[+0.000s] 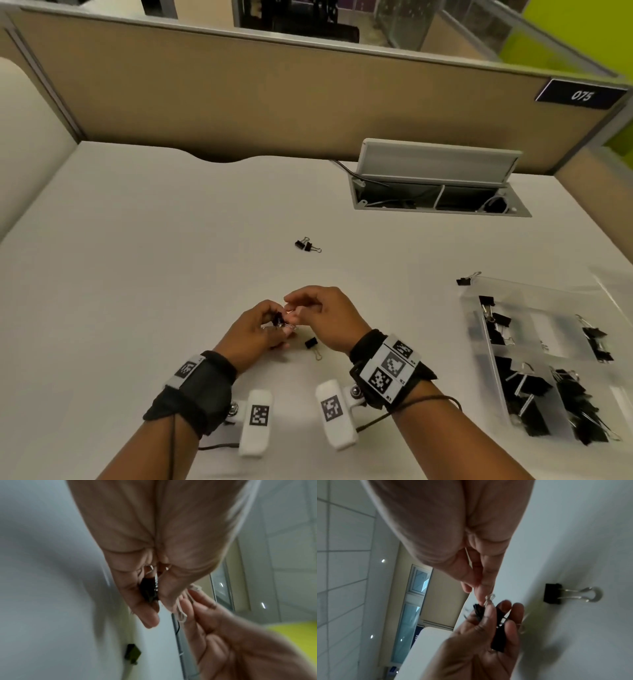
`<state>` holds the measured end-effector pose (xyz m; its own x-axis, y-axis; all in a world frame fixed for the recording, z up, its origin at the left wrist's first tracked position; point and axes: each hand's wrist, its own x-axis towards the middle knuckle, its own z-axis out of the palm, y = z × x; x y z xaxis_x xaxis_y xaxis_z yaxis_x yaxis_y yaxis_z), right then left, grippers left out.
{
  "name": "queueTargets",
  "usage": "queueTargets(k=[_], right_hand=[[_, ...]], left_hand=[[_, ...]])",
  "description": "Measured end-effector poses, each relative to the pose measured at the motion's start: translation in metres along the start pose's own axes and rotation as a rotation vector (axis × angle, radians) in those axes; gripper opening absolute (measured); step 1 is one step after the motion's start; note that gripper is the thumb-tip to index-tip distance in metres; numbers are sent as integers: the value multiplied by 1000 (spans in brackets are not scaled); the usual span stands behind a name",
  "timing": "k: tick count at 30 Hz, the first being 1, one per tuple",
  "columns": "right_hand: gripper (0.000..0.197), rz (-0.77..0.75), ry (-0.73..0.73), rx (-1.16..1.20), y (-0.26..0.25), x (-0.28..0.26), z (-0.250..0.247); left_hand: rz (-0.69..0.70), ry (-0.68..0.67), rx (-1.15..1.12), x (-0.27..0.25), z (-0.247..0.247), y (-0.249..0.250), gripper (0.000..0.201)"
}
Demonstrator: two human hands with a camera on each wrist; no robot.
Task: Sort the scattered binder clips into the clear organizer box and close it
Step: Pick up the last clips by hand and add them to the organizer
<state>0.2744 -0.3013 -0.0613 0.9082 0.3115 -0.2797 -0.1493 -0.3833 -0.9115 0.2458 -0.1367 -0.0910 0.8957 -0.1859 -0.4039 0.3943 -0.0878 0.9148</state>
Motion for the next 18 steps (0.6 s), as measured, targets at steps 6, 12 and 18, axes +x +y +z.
queueTargets(k=[6, 12, 18], right_hand=[[33, -16, 143, 44, -1, 29, -23], [42, -8, 216, -446, 8, 80, -57], [53, -13, 11, -643, 9, 120, -46]], left_hand=[[-159, -42, -592, -6, -14, -1, 31], [-218, -16, -1048, -11, -32, -3, 75], [-238, 43, -1141, -16, -34, -8, 52]])
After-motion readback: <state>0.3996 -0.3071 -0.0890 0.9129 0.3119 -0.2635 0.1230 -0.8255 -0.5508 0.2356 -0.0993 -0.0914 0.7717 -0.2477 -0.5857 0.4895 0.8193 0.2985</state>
